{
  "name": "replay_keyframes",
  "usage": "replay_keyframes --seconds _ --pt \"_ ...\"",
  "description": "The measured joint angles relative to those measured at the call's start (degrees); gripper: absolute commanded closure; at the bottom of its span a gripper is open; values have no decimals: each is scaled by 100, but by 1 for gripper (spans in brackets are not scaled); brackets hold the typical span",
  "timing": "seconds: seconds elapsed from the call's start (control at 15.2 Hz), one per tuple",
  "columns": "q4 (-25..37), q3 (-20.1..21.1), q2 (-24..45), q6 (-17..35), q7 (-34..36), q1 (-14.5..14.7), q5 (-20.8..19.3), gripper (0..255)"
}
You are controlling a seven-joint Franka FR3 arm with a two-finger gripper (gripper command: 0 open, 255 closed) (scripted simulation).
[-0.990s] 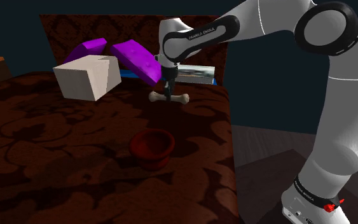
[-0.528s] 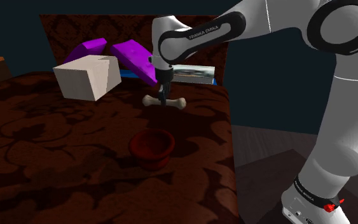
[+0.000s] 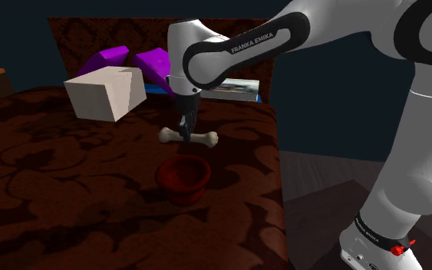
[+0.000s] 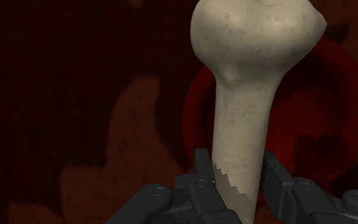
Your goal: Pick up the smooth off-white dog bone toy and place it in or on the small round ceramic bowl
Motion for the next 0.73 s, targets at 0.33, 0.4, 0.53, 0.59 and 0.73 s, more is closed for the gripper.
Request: replay_keyframes --seconds 0.33,0.4,0.53,0.59,0.73 --pt "1 217 14 -16 552 311 -63 255" --pt "-36 222 34 36 578 322 -77 255" --pt "-158 221 62 179 611 330 -99 255" --pt "-198 217 88 242 621 331 -115 255" --pt "-301 214 123 374 645 336 -140 255"
